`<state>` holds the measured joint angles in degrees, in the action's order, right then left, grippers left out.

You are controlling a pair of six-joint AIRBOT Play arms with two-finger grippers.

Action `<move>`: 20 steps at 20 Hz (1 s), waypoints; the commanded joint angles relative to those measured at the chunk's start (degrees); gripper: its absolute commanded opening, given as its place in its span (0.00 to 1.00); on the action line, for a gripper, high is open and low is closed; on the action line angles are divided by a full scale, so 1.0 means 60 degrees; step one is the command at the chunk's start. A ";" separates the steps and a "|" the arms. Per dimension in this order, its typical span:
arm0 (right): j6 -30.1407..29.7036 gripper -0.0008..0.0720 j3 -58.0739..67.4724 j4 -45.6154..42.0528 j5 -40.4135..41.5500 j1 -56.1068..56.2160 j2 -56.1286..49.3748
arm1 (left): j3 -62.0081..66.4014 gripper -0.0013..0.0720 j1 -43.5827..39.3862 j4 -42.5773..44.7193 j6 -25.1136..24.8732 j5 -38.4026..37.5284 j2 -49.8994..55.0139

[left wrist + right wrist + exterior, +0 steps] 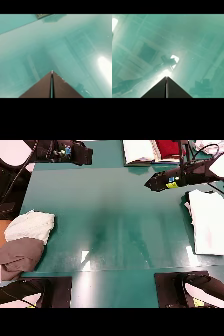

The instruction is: Fold the shirts.

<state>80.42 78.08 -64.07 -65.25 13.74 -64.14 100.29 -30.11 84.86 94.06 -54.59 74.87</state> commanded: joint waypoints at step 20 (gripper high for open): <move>0.0011 0.03 0.0007 0.0011 -0.0455 0.0018 -0.0015 | -0.0182 0.05 0.1180 0.2612 -0.0415 -0.3464 -0.0393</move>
<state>80.47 78.08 -64.01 -67.70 13.78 -64.20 100.14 -26.76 91.79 92.16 -62.72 73.56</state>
